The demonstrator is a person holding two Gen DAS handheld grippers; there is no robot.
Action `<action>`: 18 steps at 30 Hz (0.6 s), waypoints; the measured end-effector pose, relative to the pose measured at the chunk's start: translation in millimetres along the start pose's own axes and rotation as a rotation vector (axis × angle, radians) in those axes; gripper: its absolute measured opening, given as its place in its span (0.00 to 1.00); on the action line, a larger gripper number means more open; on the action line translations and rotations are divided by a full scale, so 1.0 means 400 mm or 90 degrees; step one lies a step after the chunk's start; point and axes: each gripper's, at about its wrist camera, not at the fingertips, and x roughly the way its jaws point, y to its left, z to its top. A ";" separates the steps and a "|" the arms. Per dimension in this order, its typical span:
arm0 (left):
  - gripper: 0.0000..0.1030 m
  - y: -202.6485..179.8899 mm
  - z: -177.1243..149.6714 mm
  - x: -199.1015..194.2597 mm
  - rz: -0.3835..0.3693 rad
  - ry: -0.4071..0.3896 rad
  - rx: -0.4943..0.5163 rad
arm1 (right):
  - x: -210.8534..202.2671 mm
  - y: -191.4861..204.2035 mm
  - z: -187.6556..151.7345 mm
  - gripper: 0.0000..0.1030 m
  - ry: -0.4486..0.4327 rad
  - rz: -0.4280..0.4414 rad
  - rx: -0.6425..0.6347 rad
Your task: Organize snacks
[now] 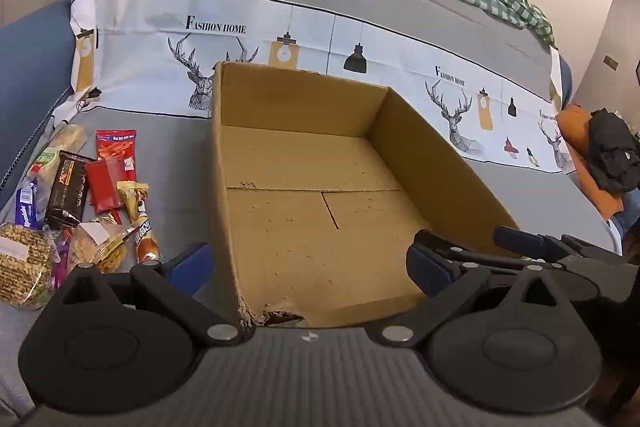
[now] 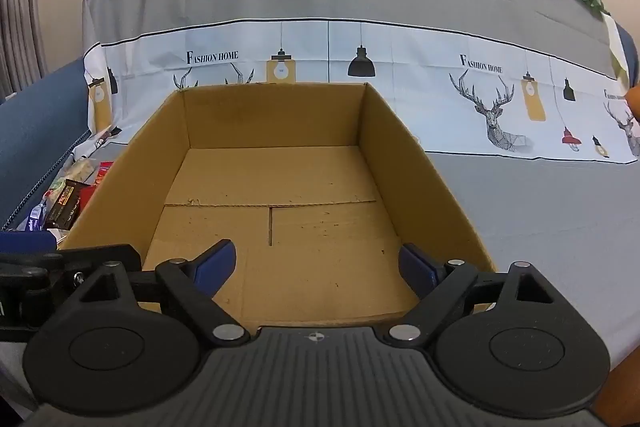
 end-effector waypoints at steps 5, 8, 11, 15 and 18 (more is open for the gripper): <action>0.99 0.003 0.002 0.003 -0.001 -0.003 0.002 | -0.001 0.004 -0.006 0.87 -0.001 0.008 -0.001; 0.99 0.003 -0.005 0.001 -0.001 -0.003 0.002 | -0.003 0.006 0.007 0.87 -0.001 0.008 0.002; 0.99 0.003 -0.001 0.000 -0.003 -0.002 0.000 | 0.000 0.005 0.001 0.87 -0.005 0.007 0.001; 0.99 -0.002 -0.004 -0.005 -0.005 -0.001 -0.004 | -0.002 0.004 -0.001 0.86 -0.010 0.012 0.004; 0.99 -0.005 -0.005 -0.005 -0.003 -0.004 0.000 | -0.003 0.004 -0.002 0.86 -0.013 0.015 0.009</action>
